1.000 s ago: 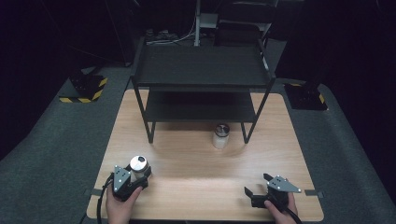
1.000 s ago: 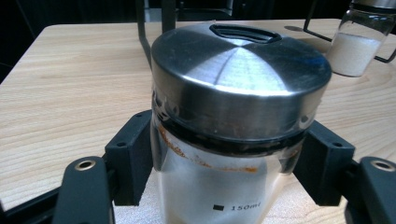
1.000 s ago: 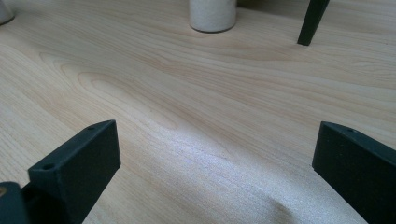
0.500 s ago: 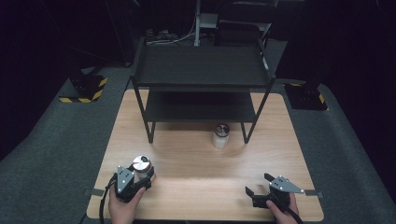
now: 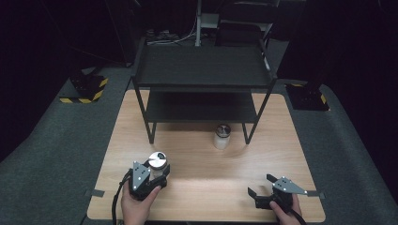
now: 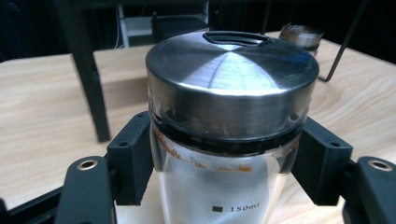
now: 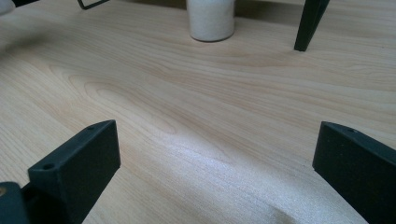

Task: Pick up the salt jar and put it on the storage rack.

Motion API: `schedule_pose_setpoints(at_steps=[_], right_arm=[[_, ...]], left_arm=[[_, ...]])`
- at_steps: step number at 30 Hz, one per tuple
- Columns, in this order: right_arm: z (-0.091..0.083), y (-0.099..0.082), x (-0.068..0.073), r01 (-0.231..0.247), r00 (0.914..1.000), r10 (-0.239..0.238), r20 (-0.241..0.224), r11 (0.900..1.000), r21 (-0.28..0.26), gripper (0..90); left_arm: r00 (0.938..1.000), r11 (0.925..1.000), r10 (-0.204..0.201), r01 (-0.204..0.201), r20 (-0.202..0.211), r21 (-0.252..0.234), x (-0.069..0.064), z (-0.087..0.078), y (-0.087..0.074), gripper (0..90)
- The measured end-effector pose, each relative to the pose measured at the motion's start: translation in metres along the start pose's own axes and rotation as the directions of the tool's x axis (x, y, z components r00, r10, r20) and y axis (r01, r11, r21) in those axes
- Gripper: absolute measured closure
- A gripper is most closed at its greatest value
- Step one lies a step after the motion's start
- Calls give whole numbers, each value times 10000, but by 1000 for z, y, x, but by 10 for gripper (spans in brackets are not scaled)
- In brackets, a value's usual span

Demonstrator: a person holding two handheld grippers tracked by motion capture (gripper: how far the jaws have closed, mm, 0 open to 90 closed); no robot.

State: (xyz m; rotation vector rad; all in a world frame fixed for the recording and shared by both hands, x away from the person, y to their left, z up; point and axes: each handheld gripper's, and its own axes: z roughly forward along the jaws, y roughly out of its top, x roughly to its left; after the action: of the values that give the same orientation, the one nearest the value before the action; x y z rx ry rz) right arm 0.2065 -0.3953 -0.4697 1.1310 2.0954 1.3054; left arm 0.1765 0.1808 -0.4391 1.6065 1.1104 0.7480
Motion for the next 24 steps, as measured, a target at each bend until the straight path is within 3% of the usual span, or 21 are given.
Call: schedule_pose_setpoints(at_steps=[8, 14, 24], right_arm=[[-2, 2, -2, -61, 9999, 58, 154, 9998, 211, 4], [-3, 1, -4, -145, 9998, 142, 150, 9998, 159, 4], [-4, 0, -6, -241, 9996, 239, 145, 9997, 89, 4]], left_arm=[[9999, 9989, 111, -116, -95, -449, -17, 8, 34, 312], [9998, 9975, -37, 23, -199, -710, -26, 13, 54, 312], [9990, 9935, -63, 13, -439, -1142, -32, 14, 82, 312]])
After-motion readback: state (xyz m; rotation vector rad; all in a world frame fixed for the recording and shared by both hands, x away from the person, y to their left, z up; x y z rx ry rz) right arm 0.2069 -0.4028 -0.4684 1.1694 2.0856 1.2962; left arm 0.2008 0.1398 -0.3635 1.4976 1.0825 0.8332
